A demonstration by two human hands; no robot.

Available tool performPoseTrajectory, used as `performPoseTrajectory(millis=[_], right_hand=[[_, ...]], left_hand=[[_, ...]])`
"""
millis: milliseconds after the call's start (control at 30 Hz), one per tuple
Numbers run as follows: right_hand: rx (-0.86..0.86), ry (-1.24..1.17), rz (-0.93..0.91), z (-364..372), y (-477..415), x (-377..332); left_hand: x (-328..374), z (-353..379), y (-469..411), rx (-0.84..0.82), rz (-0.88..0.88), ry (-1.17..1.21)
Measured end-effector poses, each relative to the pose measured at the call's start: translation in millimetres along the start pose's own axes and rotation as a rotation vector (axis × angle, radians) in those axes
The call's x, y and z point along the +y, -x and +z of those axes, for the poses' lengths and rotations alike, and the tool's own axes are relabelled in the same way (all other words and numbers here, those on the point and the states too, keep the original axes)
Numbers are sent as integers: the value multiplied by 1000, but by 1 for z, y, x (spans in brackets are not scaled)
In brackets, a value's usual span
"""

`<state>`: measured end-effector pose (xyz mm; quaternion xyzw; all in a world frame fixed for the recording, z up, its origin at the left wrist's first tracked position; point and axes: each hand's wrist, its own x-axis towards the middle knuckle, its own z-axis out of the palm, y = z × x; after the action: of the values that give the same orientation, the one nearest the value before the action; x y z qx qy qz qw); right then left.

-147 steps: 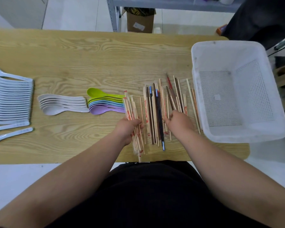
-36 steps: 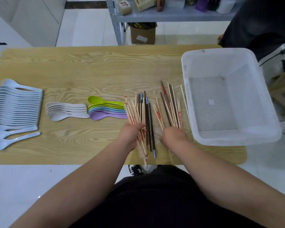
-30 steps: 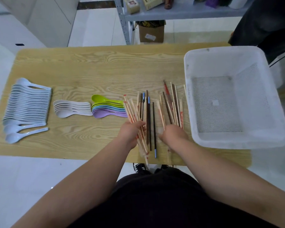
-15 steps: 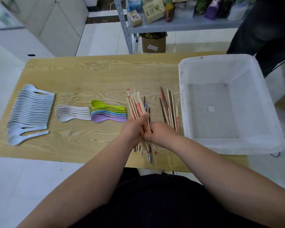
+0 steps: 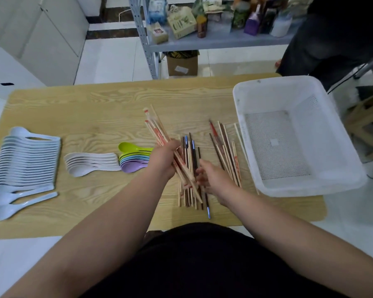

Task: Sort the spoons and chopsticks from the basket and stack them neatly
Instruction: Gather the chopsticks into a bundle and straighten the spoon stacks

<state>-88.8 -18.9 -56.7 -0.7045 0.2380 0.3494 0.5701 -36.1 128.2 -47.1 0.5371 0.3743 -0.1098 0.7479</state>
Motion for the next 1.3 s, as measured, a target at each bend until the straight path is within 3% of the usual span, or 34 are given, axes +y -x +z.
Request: performPoseTrajectory(millis=[67,133,233,400,467,600,667,833,1300], right_hand=[[-54,-235,233,16,1,4],[-69,-456,337,33,2,0],[58,-781,333,55,-11,-8],[44,-837,286,81,-24,-7],[35,-632,233,80,-27,3],[284,263,-43,47,-30,18],[289,466,-99,37,-32,25],[305,730,-70,40,-44,34],[257,1009,-154,18,-48,27]], left_hand=[[8,-8,-7,-23,-8,64],[8,-13,-8,-40,1,93],[-5,-19,-3,-96,-5,45],[-14,-33,-1,-179,20,-75],[-9,-42,-6,-168,64,-143],[-8,-66,-22,-117,156,-388],[-13,-76,-29,-93,154,-548],[-29,-84,-31,-80,167,-983],[-72,-56,-33,-22,125,-1160]])
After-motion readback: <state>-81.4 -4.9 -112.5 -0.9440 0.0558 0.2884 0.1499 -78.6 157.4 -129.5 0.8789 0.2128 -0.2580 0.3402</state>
